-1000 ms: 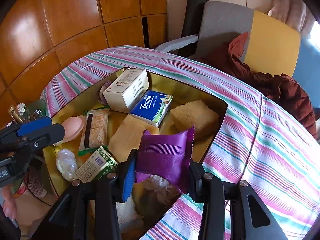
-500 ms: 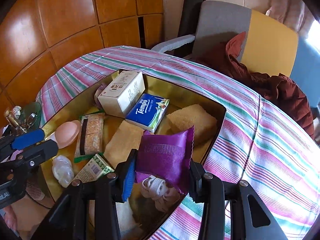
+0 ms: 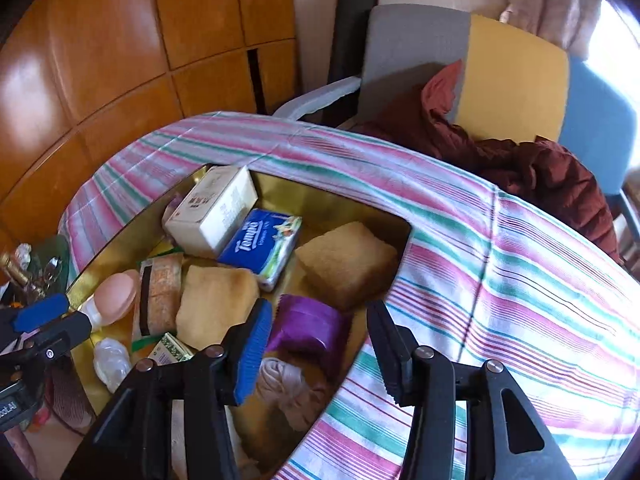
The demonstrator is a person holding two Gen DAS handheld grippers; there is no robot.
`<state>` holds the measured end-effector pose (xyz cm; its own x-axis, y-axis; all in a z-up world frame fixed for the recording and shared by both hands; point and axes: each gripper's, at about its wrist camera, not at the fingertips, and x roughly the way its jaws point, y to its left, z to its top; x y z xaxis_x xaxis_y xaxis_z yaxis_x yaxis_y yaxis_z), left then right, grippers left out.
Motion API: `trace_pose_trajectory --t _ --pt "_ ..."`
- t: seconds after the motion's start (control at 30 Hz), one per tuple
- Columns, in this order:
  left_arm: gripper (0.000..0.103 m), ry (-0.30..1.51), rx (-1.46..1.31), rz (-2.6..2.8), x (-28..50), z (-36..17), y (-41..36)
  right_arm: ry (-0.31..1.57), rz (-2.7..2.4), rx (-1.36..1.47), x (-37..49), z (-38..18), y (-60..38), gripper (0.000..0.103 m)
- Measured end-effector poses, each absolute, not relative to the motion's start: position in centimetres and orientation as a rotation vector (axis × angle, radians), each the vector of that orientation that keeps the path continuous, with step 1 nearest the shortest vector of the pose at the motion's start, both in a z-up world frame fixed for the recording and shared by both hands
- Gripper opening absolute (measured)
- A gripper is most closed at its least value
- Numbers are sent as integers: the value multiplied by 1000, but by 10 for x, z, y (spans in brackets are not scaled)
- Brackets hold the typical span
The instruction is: Organize objects
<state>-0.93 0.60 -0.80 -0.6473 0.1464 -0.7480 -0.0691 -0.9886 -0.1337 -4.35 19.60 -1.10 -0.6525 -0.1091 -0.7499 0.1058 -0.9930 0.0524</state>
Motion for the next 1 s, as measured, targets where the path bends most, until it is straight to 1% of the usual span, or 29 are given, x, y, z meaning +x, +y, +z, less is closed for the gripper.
trace_pose_trajectory --t 0.03,0.07,0.13,0.17,0.2,0.33,0.57,0.77,0.87,0.97,1.0 --pt "57 -130 -1260 2755 -9 -8 7 -23 -2759 1246 -41 -9 198 53" --pt "57 -116 -1261 2766 -9 -7 8 -39 -2764 1241 -38 -7 199 56" --pt "57 -98 -1258 2782 -9 -6 8 -65 -2775 1227 -32 -3 199 65" --pt "57 -86 -1254 2793 -9 -5 8 -73 -2778 1219 -28 -2 197 71" --pt "57 -72 -1252 2807 -8 -4 9 -85 -2776 1208 -25 0 195 73" --pt "57 -32 -1252 2841 -8 0 7 -98 -2759 1190 -12 5 183 74" --pt "57 11 -1284 2898 -4 6 0 -99 -2777 1162 5 17 166 83" --pt "57 58 -1249 2931 5 16 -2 -211 -2805 1192 13 23 167 93" --pt "57 79 -1238 2934 8 21 -2 -198 -2825 1210 16 26 163 96" --pt "57 61 -1250 2911 8 25 -5 -162 -2866 1232 18 27 157 103" --pt "57 52 -1258 2905 8 26 -7 -154 -2886 1239 18 27 155 103"
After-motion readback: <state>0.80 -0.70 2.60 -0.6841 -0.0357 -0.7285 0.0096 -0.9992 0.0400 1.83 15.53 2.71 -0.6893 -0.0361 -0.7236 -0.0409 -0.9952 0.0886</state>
